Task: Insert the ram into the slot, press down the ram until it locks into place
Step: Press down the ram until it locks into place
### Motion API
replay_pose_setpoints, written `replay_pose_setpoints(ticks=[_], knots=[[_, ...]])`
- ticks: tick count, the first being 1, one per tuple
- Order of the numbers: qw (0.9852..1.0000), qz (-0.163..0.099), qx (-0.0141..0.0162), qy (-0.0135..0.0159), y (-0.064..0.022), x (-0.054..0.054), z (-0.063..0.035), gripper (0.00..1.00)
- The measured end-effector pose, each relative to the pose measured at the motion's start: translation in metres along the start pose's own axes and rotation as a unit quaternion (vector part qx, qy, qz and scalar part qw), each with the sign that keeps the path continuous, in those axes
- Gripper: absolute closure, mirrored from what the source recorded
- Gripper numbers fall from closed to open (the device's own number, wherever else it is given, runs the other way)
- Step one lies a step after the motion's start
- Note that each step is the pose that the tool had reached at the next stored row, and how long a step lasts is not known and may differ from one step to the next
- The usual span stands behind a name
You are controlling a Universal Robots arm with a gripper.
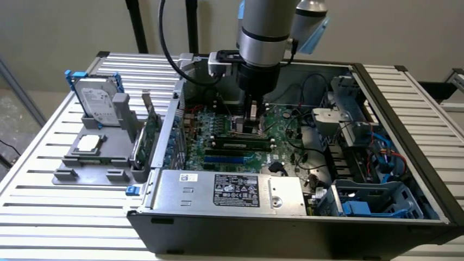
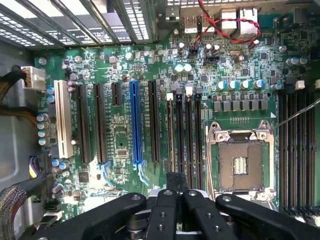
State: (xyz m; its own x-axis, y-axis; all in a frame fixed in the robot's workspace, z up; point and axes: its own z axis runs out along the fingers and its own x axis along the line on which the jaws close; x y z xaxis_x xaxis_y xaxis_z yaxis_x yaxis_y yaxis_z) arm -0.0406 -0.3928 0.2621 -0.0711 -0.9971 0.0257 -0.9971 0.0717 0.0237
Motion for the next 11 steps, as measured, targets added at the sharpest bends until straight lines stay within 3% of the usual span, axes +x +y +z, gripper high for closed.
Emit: replay_pose_setpoints(ticks=[11], knots=[[1.0000,0.000,-0.0001,0.0001,0.0000,0.0000,-0.0001,0.89]])
